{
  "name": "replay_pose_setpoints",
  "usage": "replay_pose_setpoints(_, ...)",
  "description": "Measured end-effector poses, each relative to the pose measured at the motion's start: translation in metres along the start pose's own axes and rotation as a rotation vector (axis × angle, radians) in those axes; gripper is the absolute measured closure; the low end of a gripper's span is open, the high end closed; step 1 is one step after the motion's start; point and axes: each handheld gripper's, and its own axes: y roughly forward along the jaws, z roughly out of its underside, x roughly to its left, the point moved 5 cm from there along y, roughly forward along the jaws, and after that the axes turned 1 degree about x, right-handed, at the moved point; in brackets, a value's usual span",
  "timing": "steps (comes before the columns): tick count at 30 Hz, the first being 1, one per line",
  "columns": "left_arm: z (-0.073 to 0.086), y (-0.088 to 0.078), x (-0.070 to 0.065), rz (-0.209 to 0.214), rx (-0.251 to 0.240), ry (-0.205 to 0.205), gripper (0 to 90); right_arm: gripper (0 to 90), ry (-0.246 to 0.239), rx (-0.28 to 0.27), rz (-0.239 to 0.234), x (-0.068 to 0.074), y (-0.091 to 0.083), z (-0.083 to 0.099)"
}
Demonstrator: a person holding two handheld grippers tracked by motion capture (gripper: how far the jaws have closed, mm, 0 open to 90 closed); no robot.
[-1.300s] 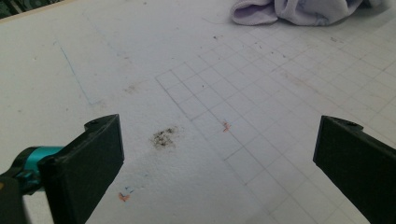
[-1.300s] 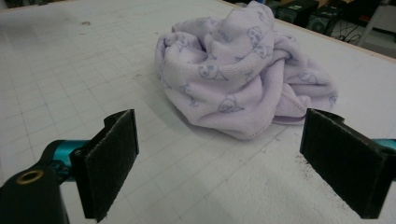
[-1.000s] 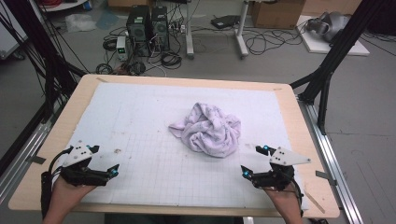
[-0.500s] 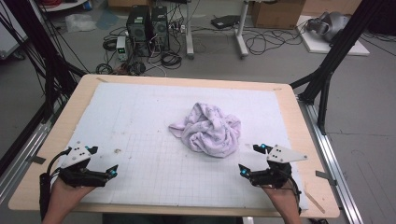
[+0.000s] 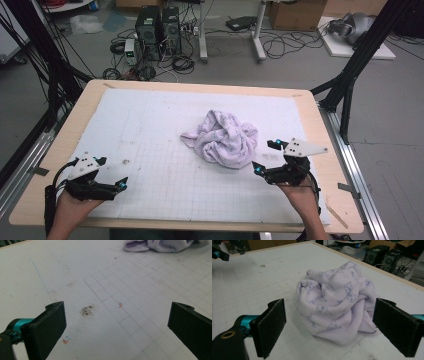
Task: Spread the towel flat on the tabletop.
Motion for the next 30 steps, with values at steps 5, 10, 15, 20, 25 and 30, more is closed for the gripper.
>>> replay_pose_setpoints(5, -0.001, -0.001, 0.000, 0.000, -0.003, 0.003, 2.3, 11.0, -0.014, 0.016, -0.019, -0.002, 0.012, -0.019)
replay_pose_setpoints(10, -0.001, -0.002, 0.000, 0.002, -0.003, 0.004, 2.3, 11.3, -0.028, 0.015, -0.030, -0.007, 0.025, -0.040)
replay_pose_setpoints(15, 0.000, -0.002, 0.000, 0.002, -0.005, 0.000, 2.2, 11.4, -0.048, 0.027, -0.054, -0.007, 0.039, -0.058)
replay_pose_setpoints(20, 0.000, -0.002, 0.001, 0.001, -0.005, -0.002, 2.3, 15.2, -0.063, 0.037, -0.078, -0.008, 0.053, -0.068)
replay_pose_setpoints(25, 0.000, -0.002, 0.001, 0.003, -0.001, -0.002, 2.3, 15.2, -0.054, 0.079, -0.087, -0.012, 0.071, -0.063)
replay_pose_setpoints(30, 0.000, -0.001, 0.001, 0.002, 0.000, 0.001, 2.3, 15.4, -0.046, 0.108, -0.087, -0.017, 0.082, -0.058)
